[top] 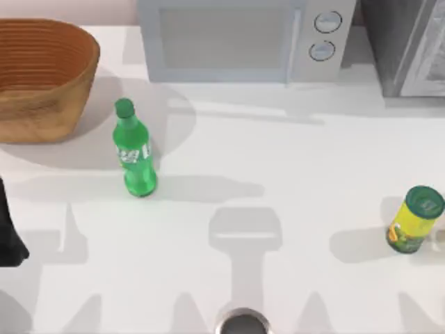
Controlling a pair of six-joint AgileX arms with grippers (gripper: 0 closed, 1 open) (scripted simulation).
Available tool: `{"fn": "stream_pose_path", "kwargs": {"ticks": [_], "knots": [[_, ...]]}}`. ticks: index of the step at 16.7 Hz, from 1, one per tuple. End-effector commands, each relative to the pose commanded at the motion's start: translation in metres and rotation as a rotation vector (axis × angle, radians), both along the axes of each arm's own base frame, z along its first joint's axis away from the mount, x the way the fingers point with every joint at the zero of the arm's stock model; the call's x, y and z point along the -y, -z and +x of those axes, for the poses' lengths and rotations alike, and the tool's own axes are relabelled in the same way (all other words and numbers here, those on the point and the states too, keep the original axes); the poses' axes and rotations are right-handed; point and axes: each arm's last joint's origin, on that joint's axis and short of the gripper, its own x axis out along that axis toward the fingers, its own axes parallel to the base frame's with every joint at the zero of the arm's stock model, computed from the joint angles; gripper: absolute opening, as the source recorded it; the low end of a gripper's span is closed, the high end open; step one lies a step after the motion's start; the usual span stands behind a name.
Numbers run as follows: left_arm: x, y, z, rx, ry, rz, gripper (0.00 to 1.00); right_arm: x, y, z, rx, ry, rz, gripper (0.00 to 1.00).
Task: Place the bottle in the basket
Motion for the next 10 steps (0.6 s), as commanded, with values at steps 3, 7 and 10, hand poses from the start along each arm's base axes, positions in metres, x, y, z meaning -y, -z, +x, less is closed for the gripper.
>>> {"fn": "stream_pose_path", "kwargs": {"ticks": [3,7,10], "knots": [[0.0,-0.001,0.0,0.002,0.007,0.001,1.0,0.0,0.0,0.0,0.0,0.0,0.0,1.0],[0.003,-0.012,0.008,0.009,0.095,0.02,1.0,0.0,0.0,0.0,0.0,0.0,0.0,1.0],[0.006,-0.02,0.025,-0.013,0.195,0.044,1.0,0.0,0.0,0.0,0.0,0.0,0.0,1.0]]}}
